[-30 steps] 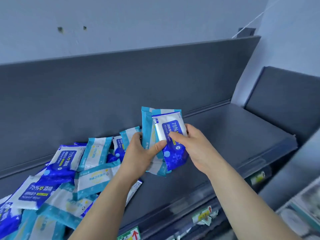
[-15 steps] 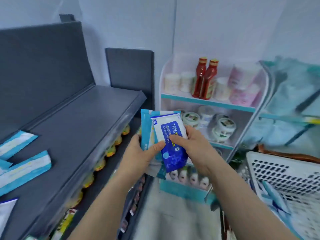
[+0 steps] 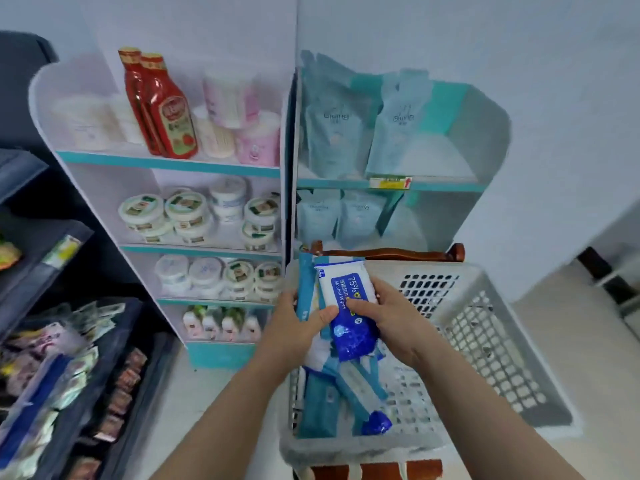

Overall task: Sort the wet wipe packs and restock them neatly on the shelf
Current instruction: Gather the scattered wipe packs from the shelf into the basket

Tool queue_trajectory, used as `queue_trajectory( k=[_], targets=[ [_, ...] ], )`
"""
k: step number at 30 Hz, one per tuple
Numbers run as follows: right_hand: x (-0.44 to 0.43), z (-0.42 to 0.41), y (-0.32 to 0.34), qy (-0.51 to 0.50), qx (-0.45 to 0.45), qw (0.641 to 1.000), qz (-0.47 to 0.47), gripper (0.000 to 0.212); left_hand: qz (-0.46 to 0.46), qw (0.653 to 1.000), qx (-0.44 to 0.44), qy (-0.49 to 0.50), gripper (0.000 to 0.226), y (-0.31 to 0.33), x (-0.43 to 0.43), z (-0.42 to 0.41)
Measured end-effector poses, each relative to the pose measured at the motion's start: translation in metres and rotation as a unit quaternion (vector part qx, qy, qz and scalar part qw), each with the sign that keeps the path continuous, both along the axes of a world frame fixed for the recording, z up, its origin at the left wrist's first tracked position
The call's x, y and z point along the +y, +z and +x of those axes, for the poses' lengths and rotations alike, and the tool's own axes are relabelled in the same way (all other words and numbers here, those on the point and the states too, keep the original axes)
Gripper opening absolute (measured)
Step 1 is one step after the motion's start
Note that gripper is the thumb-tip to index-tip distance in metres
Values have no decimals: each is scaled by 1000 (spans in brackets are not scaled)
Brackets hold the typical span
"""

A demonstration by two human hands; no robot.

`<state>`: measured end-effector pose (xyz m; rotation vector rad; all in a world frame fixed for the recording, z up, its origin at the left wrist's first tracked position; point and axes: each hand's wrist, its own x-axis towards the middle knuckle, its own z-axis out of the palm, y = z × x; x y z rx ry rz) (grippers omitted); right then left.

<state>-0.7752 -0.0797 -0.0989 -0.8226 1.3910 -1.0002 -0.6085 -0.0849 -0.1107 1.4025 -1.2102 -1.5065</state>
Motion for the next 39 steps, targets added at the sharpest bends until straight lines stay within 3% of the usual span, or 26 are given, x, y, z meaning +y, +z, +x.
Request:
queue_trajectory(
  k=[5, 11, 20, 25, 29, 35, 39],
  targets=[
    [-24, -50, -66, 21, 15, 997, 75, 37, 88, 994, -32, 52, 57, -60, -15, -57],
    [-59, -56, -137, 45, 2, 990, 131, 38, 109, 985, -91, 103, 54, -119, -44, -74],
    [-76, -56, -249, 178, 167, 966, 82, 76, 128, 959, -240, 84, 70, -189, -56, -74],
    [-76, -56, -204, 223, 245, 941, 69, 60, 141, 959, -232, 81, 69, -186, -57, -74],
    [-73, -56, -179, 242, 290, 924, 54, 50, 128, 955, -255, 79, 52, -162, -51, -71],
    [-70, -17, -92, 279, 351, 891, -73, 33, -25, 951, -294, 93, 38, -87, -25, -47],
    [-72, 42, -29, 323, 370, 855, -167, 33, -135, 913, -351, 157, 29, -29, -11, 6]
  ],
)
